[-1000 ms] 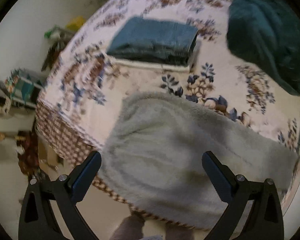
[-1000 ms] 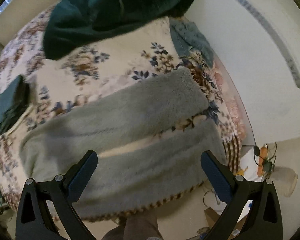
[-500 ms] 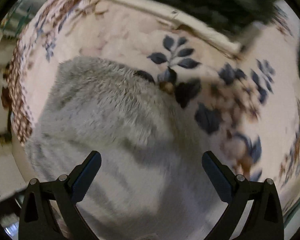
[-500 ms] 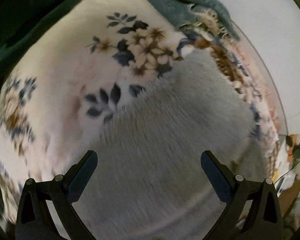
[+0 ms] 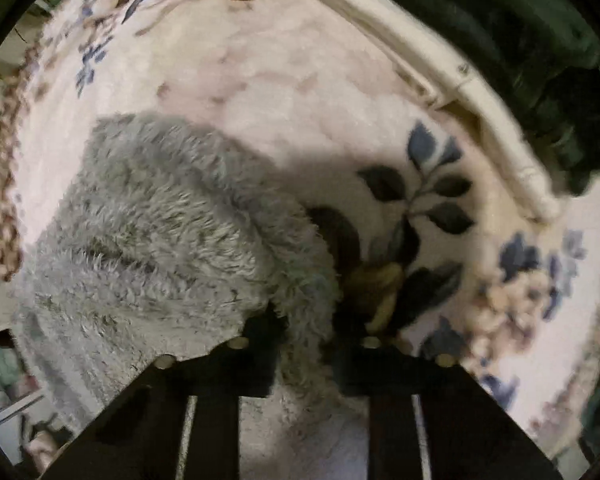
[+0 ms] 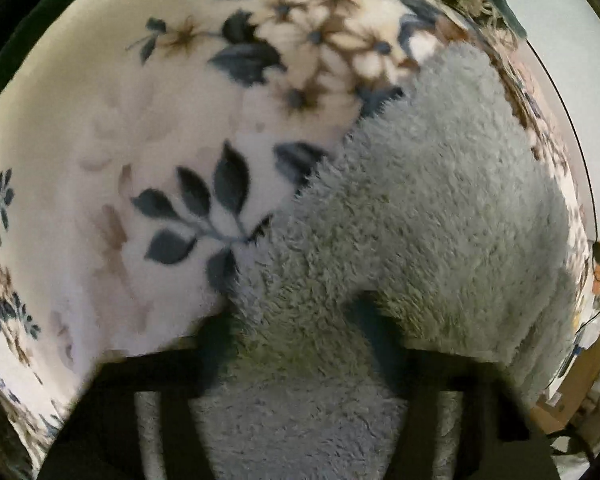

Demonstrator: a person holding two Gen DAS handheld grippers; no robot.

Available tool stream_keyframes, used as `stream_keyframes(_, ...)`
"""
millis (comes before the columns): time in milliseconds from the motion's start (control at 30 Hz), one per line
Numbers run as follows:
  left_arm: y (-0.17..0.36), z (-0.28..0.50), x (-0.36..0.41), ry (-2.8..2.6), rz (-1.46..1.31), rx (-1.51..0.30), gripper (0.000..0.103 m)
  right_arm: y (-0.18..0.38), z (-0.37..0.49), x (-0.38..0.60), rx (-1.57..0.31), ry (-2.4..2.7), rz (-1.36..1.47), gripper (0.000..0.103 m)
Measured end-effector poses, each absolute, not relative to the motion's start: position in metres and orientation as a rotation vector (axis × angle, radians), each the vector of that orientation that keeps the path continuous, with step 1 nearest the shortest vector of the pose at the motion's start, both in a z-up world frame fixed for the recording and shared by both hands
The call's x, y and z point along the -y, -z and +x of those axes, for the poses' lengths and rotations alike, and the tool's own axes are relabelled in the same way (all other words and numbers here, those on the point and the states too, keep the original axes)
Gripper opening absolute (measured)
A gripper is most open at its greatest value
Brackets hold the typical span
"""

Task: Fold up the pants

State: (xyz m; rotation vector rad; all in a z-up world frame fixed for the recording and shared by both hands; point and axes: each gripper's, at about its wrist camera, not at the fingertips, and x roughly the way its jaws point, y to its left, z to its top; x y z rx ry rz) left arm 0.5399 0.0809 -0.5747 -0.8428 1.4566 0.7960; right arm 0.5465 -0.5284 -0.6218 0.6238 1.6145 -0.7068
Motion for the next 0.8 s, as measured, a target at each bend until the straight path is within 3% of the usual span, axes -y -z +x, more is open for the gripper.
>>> stream_keyframes(233,0.488,0.486,-0.09,-0.557,-0.932,-1.29,0.012,0.55,0.49,0.532,-1.432,0.642,0.582,0.01)
stream_keyframes(433,0.436,0.35,-0.115,-0.439,-0.988,-1.228,0.012,0.463,0.39,0.532,-1.334,0.623,0.604,0.01)
stream_keyframes(600,0.445,0.267,-0.114,-0.384,-1.026,-1.283,0.012,0.428,0.283,0.536,-1.31,0.671,0.602,0.01)
stream_keyframes(800,0.517,0.204,-0.11,-0.424,-0.986,-1.408,0.012,0.476,0.189,0.537,-1.388,0.755,0.621,0.01)
